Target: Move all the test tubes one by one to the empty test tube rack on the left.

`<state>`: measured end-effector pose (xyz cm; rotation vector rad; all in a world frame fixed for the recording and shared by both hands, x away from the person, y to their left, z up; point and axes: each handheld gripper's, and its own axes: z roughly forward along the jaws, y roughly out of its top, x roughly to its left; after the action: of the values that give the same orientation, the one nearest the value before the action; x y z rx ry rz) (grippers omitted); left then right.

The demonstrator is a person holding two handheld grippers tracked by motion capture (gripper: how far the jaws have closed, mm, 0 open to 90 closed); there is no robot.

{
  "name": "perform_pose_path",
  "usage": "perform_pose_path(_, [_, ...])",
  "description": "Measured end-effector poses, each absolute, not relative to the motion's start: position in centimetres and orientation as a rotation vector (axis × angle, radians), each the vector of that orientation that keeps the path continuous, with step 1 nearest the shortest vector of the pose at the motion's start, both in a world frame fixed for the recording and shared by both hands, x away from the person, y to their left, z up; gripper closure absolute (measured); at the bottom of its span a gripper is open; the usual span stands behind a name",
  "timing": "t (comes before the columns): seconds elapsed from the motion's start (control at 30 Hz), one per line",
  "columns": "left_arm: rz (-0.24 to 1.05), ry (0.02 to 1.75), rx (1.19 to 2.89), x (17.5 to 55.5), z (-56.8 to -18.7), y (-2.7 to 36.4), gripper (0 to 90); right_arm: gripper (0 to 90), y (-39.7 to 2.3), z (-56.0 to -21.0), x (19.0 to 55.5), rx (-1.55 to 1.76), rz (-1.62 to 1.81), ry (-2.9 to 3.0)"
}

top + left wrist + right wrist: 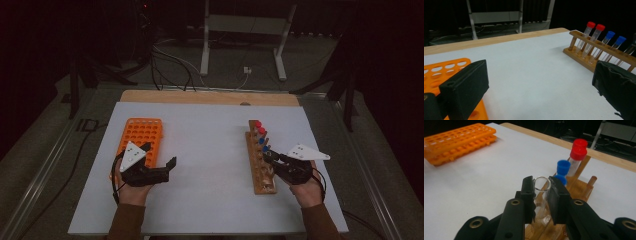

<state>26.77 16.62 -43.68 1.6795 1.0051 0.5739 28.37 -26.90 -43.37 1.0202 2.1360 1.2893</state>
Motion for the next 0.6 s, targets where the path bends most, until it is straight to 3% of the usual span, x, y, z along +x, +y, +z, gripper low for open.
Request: perform_pose_path(0.6, [0.552,0.952,1.697,27.3,-43.4,13.9,1.3,75.9,-26.7,-39.9,28.0,0.953,1.344,2.109])
